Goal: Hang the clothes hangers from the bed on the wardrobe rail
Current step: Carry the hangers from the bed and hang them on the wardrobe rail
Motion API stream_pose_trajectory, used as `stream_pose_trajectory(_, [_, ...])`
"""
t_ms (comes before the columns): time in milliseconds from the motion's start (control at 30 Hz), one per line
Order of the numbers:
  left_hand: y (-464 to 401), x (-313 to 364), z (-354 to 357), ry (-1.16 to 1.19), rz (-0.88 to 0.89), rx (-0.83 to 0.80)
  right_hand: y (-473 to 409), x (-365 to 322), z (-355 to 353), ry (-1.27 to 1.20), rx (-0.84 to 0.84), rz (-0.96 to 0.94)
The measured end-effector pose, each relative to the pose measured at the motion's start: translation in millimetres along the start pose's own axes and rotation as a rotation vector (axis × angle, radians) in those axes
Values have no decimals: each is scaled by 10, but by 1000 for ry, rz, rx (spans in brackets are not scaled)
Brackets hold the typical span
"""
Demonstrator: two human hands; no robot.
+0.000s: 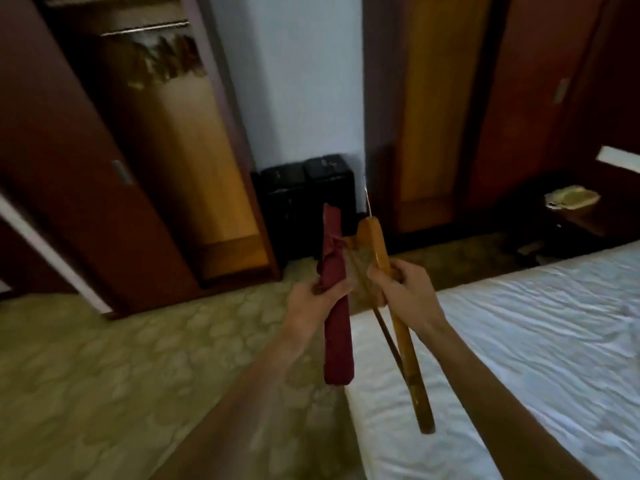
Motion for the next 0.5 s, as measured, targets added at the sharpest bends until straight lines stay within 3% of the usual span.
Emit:
stream_pose_trajectory(200, [-1119, -17, -1544, 67, 15, 192, -664, -663, 1855, -28, -215, -69])
stream_pose_trajectory(500, [-2829, 273, -3335, 138, 1, 256, -1716, -1477, 4157, -96, -232, -123])
Point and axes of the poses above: each hand's wrist, its own y-axis away from the middle knuckle, its own z-axis out of the palm, x = y × z, the point moved 2 cm from there along -y, towards the middle knuckle, and after that the axes turned 9 degrees about x, right-handed, at the moved point
